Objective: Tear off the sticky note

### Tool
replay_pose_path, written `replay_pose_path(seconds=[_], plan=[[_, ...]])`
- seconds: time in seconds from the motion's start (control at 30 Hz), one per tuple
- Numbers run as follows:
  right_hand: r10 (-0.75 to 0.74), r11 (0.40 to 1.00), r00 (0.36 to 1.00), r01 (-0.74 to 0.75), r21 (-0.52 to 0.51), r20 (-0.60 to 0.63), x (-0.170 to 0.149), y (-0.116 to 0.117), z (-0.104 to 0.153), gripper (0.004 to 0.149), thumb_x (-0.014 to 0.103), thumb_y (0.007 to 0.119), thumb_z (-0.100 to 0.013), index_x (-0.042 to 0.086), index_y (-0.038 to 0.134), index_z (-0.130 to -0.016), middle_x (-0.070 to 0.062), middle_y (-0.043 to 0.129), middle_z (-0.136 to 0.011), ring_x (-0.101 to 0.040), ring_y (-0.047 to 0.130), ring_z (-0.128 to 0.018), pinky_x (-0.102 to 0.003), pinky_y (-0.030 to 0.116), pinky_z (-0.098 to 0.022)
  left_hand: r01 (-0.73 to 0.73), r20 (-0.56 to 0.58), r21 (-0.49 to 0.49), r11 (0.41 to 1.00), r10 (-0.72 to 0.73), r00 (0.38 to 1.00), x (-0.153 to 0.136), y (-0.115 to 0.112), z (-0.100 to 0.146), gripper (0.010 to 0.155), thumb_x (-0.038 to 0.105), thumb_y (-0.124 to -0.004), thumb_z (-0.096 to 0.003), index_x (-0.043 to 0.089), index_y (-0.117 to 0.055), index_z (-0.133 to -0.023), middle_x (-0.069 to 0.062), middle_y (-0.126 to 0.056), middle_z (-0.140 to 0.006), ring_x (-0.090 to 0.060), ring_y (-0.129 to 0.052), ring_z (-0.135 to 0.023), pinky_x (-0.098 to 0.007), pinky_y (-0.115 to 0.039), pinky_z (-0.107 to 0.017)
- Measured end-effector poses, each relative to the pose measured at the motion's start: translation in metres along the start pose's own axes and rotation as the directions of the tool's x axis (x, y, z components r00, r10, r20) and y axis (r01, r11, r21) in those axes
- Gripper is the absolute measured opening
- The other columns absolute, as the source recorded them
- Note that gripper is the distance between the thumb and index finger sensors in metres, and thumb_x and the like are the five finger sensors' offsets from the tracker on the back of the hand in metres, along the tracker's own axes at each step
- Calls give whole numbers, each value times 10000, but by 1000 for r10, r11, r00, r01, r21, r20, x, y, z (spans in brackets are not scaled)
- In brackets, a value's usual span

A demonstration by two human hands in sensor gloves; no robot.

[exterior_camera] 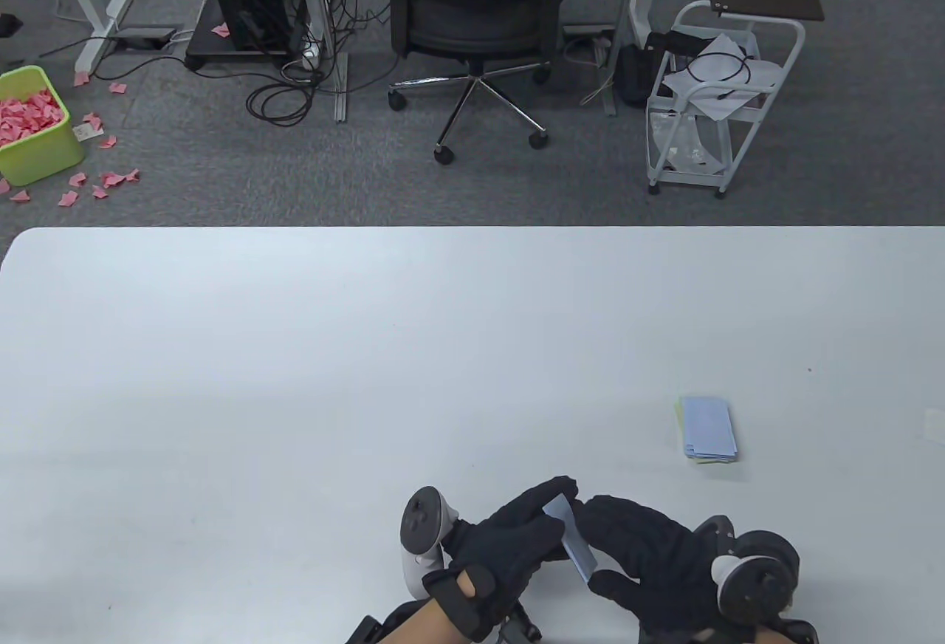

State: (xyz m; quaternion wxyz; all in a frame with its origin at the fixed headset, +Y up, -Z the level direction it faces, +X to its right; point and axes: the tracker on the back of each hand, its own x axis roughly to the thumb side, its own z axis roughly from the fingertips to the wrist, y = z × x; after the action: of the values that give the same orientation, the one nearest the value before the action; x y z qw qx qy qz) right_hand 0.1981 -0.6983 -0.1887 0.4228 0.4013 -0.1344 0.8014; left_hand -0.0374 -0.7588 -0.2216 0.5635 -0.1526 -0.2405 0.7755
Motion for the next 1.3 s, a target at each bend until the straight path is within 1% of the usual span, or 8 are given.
replay_pose_path(seconds=[0.37,1.0,1.13,1.2,1.3], plan=[[-19,1000,1000,19,8,-10,-1,-2,0,606,408,910,-397,239,669,-927,-23,754,-929,-320,773,-866,-475,676,-642,29,-16,-44,999,-30,999,1,2,0,879,611,-848,-586,-4,-558,-1145,-192,-737,-1040,-361,-874,-802,-587,-731,-613],[-12,1000,1000,12,12,-8,-2,-3,1,614,395,939,-373,239,693,-913,-24,776,-911,-320,800,-842,-468,693,-631,37,-28,-45,998,-39,999,-1,2,-1,880,609,-861,-572,3,-573,-1140,-183,-750,-1030,-356,-882,-794,-583,-735,-611],[-18,1000,1000,18,9,-13,-3,-4,1,589,382,926,-386,240,697,-910,-22,782,-907,-317,805,-841,-466,697,-629,39,-28,-51,998,-41,999,-1,2,-1,879,611,-856,-576,2,-569,-1142,-185,-748,-1031,-355,-881,-796,-582,-734,-613],[-18,1000,1000,18,-3,-13,-3,-4,1,529,360,883,-428,240,698,-909,-22,785,-904,-317,809,-833,-466,697,-625,34,-27,-49,998,-35,999,-1,1,-1,879,611,-856,-575,4,-569,-1142,-182,-747,-1033,-353,-880,-798,-582,-734,-613],[-7,1000,1000,7,-23,-15,-1,-2,2,519,365,845,-456,236,669,-926,-27,752,-927,-326,767,-858,-474,667,-640,20,-14,-23,1000,-20,1000,-1,0,-1,879,613,-850,-580,5,-560,-1144,-179,-741,-1037,-351,-877,-804,-578,-734,-617]])
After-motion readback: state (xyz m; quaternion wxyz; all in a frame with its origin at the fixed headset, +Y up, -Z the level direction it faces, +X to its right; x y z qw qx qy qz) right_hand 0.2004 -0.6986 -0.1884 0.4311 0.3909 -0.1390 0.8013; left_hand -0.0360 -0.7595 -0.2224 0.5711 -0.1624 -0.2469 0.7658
